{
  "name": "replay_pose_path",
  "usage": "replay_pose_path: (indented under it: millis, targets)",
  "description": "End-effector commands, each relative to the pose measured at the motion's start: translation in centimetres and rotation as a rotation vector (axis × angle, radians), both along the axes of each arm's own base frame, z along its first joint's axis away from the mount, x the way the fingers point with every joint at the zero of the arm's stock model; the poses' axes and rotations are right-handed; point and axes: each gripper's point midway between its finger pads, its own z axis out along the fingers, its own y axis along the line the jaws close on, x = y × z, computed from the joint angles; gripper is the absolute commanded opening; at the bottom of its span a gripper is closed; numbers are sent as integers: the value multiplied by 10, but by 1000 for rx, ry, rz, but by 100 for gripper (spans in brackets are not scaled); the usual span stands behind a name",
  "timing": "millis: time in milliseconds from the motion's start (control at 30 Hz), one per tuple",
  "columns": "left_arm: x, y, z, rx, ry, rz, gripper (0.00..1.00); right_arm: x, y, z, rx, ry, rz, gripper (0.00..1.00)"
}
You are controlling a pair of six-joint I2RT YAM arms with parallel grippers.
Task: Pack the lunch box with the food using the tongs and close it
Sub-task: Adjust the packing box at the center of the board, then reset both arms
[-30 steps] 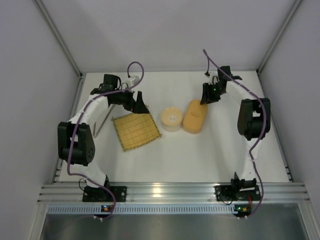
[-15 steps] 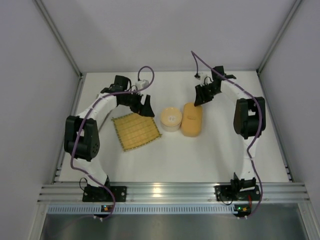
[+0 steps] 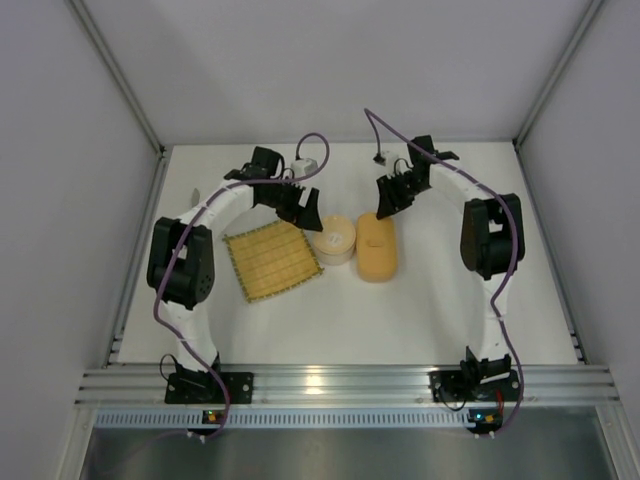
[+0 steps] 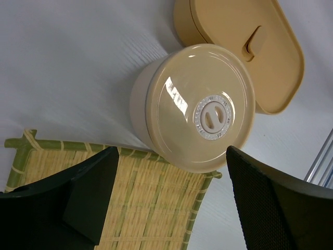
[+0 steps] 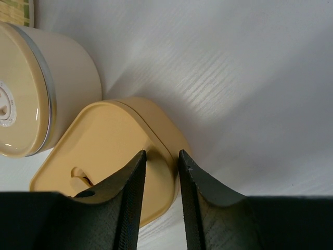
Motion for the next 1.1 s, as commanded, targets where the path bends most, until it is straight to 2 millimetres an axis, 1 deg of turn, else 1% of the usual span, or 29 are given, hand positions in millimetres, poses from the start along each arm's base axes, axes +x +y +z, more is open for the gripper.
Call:
replay_pose_path:
  millis: [0,67,167,267,300,400,433,467,500,533,567,600,633,667,700,733,767,800,833,867,900,933,967,1000,1033,1067]
  targets:
    - [24,-13,15,-22,-80,1,89,-20,0,-17,-48,65,24,32]
    - [24,-17,12,-26,-70,-14,88,-22,1,-12,-37,63,19,35]
    - [23,-24,12,-33,-71,-38,87,-23,4,-2,-15,58,9,37]
    - [21,-26,16,-45,-69,-52,87,-24,7,11,11,50,1,41]
    - [21,-26,17,-46,-72,-52,87,-23,7,20,19,35,-2,43]
    - [20,-25,35,-72,-113,-50,90,-20,8,40,55,9,-22,49]
    - [21,-22,49,-86,-142,-41,91,-19,7,54,72,-5,-40,51]
    - [22,-20,58,-103,-154,-33,92,-16,8,65,91,-25,-45,55]
    - [23,-19,67,-119,-170,-30,94,-16,7,82,108,-55,-52,57]
    - [25,-13,84,-132,-205,-14,96,-14,6,92,124,-65,-72,61]
    - [26,-9,94,-142,-216,1,98,-12,3,102,135,-83,-85,67]
    - [30,-2,105,-151,-238,19,98,-12,1,123,150,-128,-91,69]
    - [28,2,120,-161,-260,28,98,-10,-4,133,161,-143,-114,71]
    - [28,7,129,-167,-266,42,98,-9,-7,146,172,-167,-129,75]
    - [29,12,140,-171,-281,56,98,-10,-10,166,187,-210,-141,77]
    - [27,24,149,-167,-280,89,98,-10,-19,175,196,-219,-172,80]
    - [26,31,154,-169,-261,118,98,-12,-24,183,202,-233,-188,99]
    - [28,45,158,-166,-252,156,98,-17,-30,200,210,-270,-205,99]
    - [22,52,164,-175,-244,168,98,-17,-41,205,206,-289,-234,99]
    - [16,59,162,-172,-208,190,98,-21,-50,198,187,-282,-266,99]
    - [16,73,160,-168,-193,224,98,-28,-57,211,187,-322,-285,99]
    - [7,81,158,-166,-176,243,98,-28,-70,213,179,-346,-320,100]
    - [3,89,155,-162,-169,259,98,-33,-79,199,154,-325,-354,99]
    - [-1,106,161,-161,-190,297,98,-41,-87,208,144,-362,-365,99]
    - [-9,113,148,-162,-156,312,98,-44,-97,203,132,-361,-387,99]
    - [-10,127,147,-163,-161,347,98,-50,-112,185,107,-333,-429,99]
